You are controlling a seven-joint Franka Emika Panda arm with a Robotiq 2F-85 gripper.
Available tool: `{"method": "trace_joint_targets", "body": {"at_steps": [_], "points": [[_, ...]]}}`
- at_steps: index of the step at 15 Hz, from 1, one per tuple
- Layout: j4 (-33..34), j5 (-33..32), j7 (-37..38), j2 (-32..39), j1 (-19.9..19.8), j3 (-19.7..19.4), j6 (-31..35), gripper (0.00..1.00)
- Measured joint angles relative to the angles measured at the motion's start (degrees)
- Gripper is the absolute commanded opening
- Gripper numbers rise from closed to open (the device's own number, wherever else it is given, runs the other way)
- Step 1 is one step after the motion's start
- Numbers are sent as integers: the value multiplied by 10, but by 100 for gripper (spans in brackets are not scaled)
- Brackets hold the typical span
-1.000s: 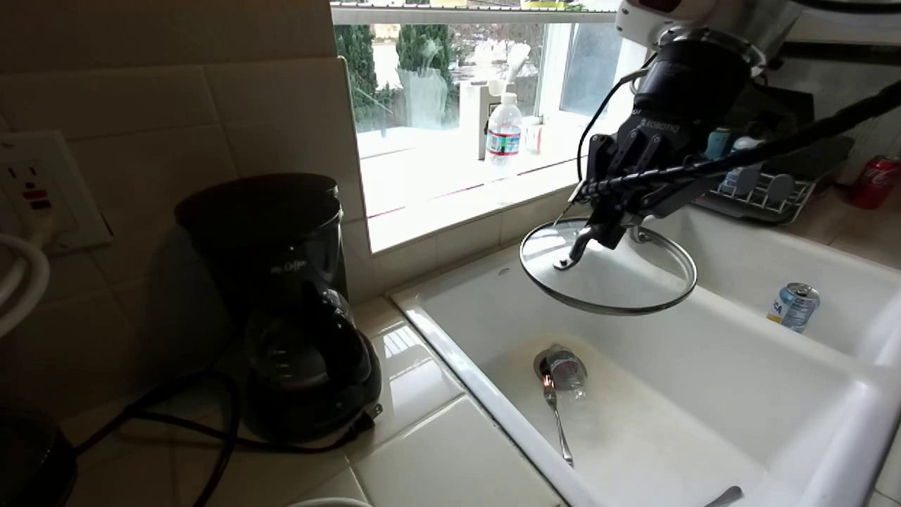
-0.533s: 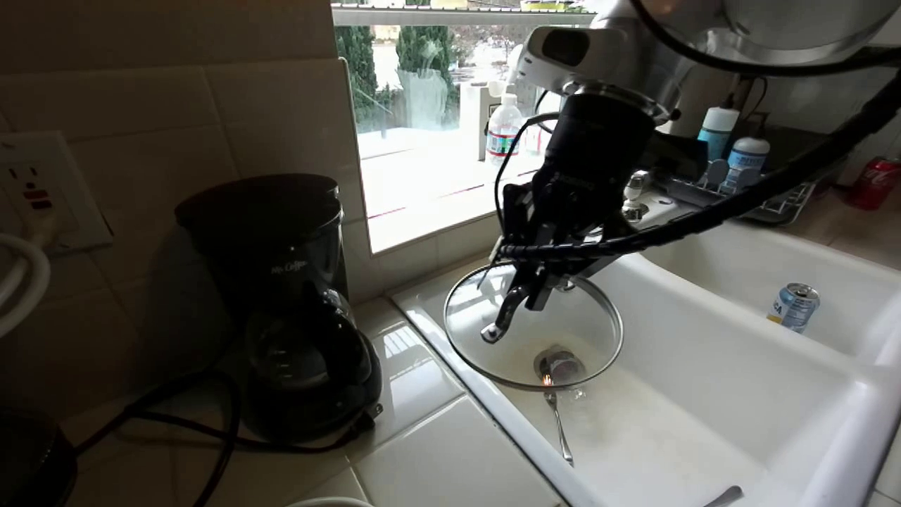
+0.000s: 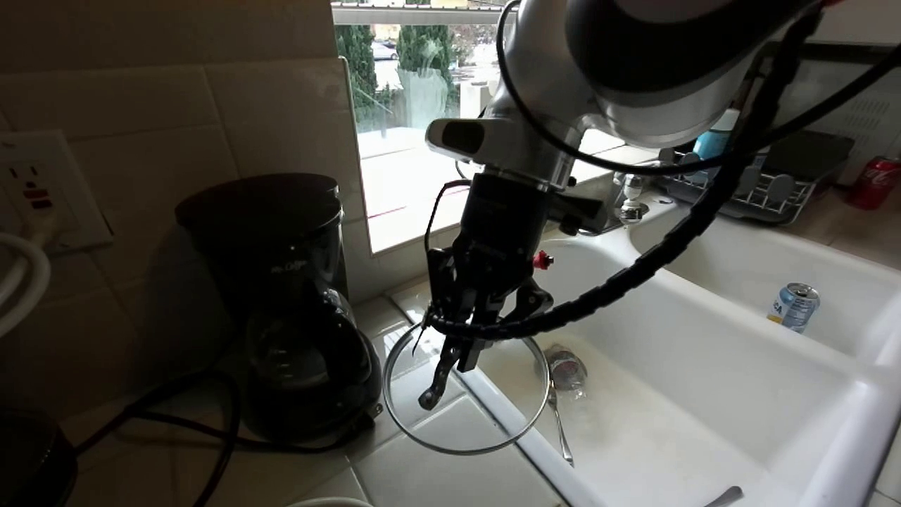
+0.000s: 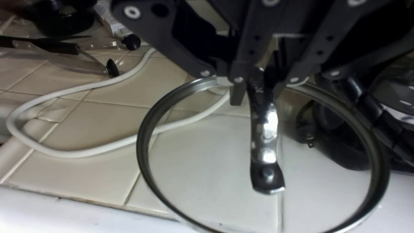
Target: Put the lid on the counter on the left
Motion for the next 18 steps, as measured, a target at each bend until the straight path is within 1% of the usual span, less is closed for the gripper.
{"method": "trace_joint_targets", "body": {"at_steps": [3,7,8,11,12,18], "points": [[10,-4,-19,29,-3,15,0,5],[6,10,-68,45,-16,35,12,5],[2,17,-82,46,-21,38,15,19],[-5,39,-115,47,-35,47,16,19],[-5,40,-117,47,-37,47,16,5],[-5,39,-125,58,-38,51,16,5]]}}
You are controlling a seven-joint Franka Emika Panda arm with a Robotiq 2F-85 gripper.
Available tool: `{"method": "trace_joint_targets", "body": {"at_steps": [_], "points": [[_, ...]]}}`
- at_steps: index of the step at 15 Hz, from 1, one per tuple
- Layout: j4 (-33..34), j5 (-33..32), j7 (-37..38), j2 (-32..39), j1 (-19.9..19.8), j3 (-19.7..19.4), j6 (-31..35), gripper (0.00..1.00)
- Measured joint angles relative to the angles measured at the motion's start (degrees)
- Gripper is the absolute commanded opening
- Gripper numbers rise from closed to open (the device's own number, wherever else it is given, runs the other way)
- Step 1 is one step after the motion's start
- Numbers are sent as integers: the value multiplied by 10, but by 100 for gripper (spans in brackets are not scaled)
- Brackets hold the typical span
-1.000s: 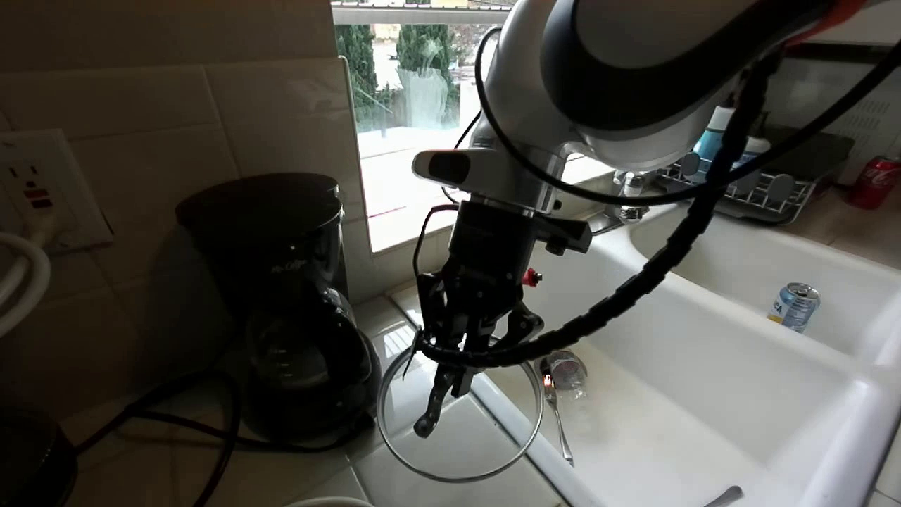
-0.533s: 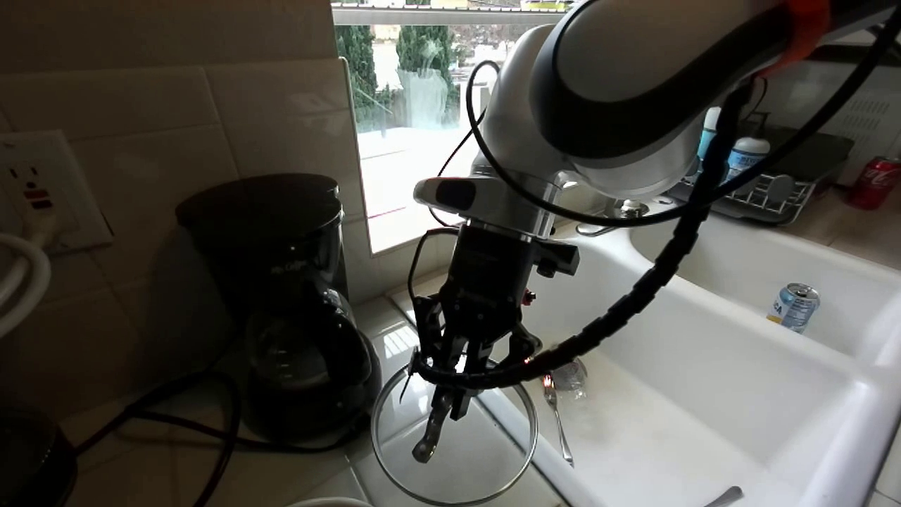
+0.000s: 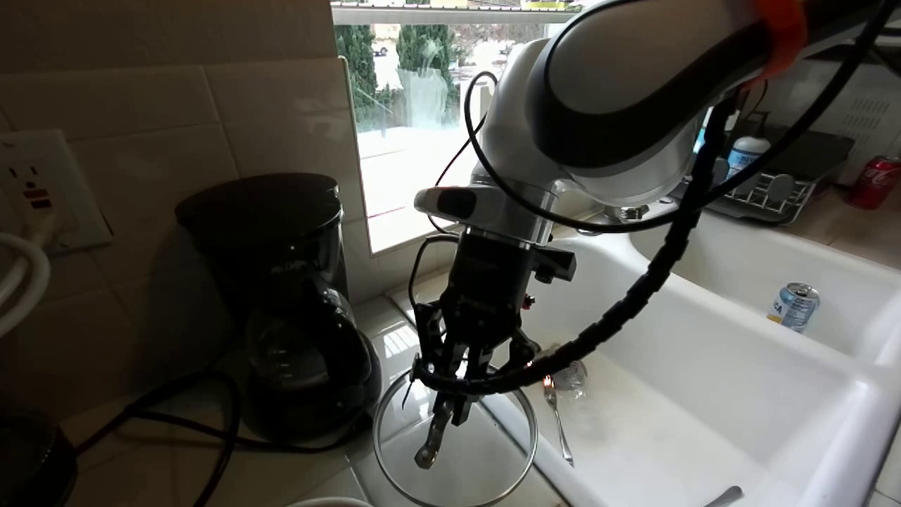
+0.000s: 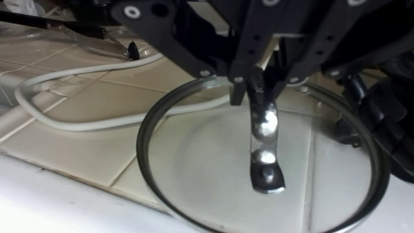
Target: Put the lid on the counter on the left
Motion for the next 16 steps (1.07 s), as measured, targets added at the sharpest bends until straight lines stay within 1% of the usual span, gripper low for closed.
{"method": "trace_joint_targets", "body": {"at_steps": [9,16], "points": [[0,0,-46,24,0,15,7,5],[0,-2,-50,29,-1,15,16,5]]}}
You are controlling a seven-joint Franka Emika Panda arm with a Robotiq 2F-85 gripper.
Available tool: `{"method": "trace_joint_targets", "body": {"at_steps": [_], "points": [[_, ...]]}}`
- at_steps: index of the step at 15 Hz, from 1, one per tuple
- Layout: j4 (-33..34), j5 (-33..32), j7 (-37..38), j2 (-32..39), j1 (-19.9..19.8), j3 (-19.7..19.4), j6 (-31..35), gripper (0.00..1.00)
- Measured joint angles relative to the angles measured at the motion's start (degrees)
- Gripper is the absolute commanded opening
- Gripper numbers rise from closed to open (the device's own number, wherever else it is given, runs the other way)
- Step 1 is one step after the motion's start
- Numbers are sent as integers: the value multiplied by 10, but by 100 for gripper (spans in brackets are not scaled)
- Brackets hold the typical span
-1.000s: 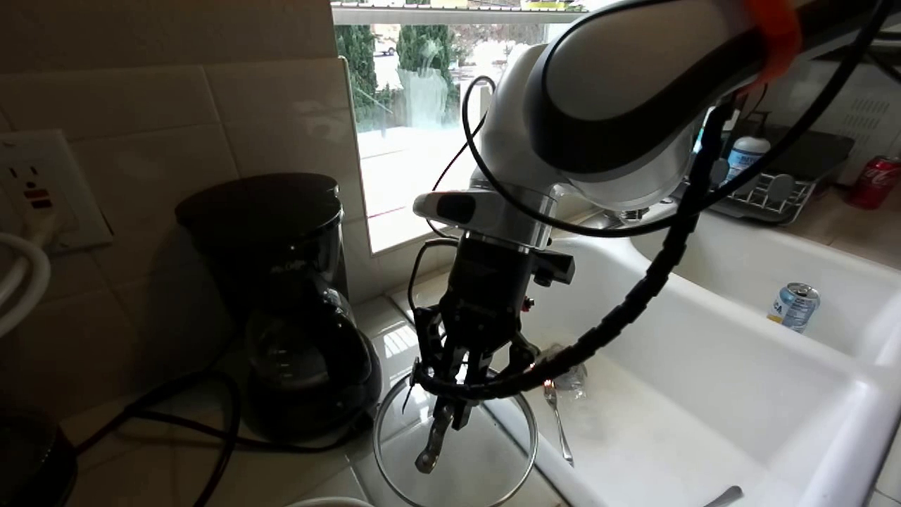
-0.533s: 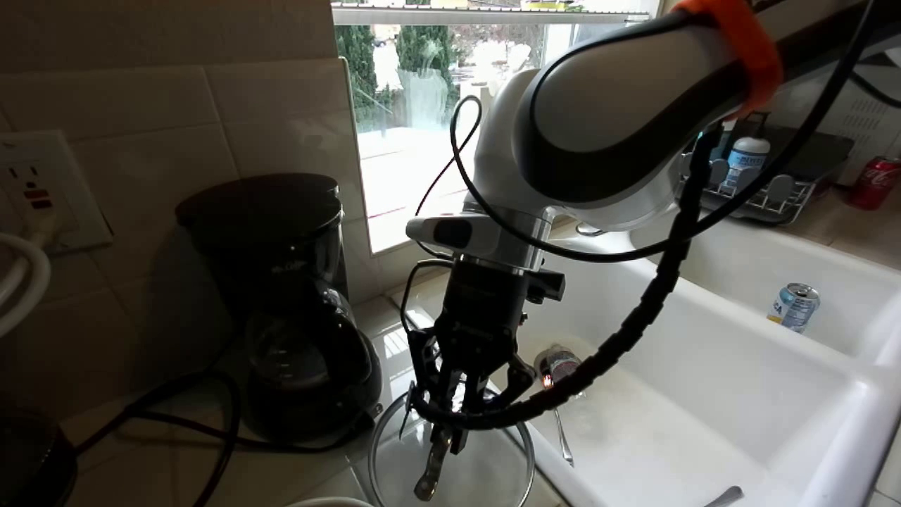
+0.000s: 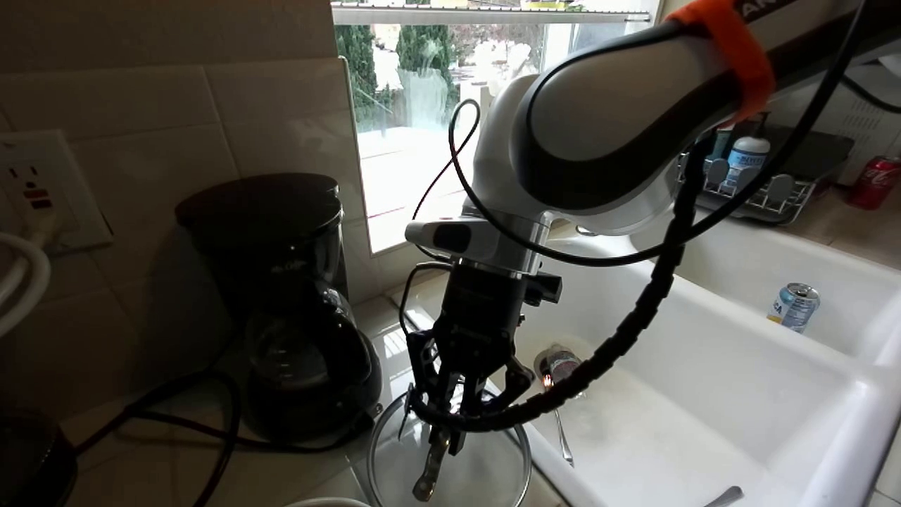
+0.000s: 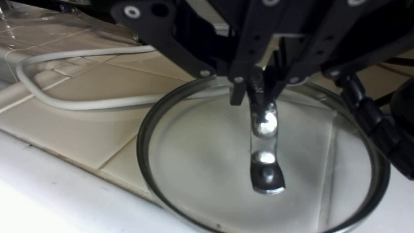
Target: Put the lid on the counter on the left
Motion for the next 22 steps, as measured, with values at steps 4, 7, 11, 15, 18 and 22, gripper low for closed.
{"method": "trace_joint_targets", "body": {"at_steps": [4,7,11,15,18,22], "points": [[0,-1,0,8,-1,0,14,5],[0,-1,0,12,-1,0,22,5],[1,-6,0,14,-1,2,22,5],[5,-18,0,17,2,11,15,58],[6,-19,1,16,2,14,9,80],[-5,-15,1,-14,-4,15,14,100]]}}
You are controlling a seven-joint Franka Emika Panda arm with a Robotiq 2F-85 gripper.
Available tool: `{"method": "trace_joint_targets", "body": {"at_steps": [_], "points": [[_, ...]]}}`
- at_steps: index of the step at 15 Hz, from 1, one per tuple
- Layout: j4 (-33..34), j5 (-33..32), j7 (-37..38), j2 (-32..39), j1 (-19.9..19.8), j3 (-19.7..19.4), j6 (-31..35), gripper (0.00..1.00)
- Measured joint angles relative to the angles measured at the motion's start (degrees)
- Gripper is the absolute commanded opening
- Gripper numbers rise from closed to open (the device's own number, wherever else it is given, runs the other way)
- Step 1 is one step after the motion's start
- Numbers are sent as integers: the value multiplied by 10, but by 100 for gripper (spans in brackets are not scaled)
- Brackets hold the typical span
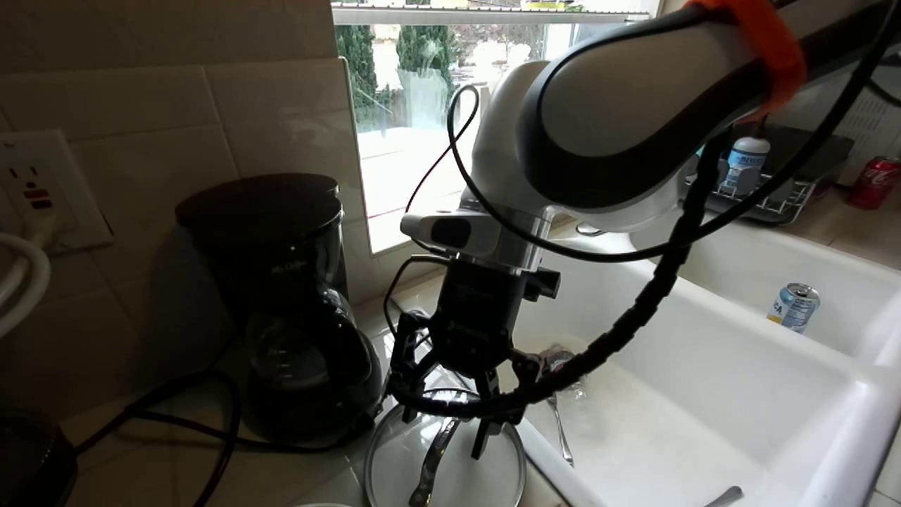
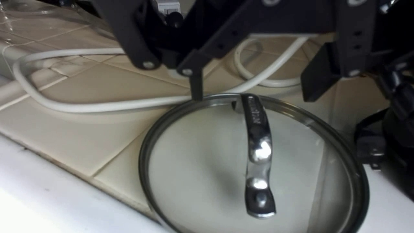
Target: Put the lid on the counter on the left
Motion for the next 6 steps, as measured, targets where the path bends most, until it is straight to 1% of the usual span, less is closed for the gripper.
{"method": "trace_joint_targets", "body": {"at_steps": [3,6], "points": [[-34,1,22,-49,-9,-3,0,100],[-89,5,85,-113,-13,-15,5,100]]}}
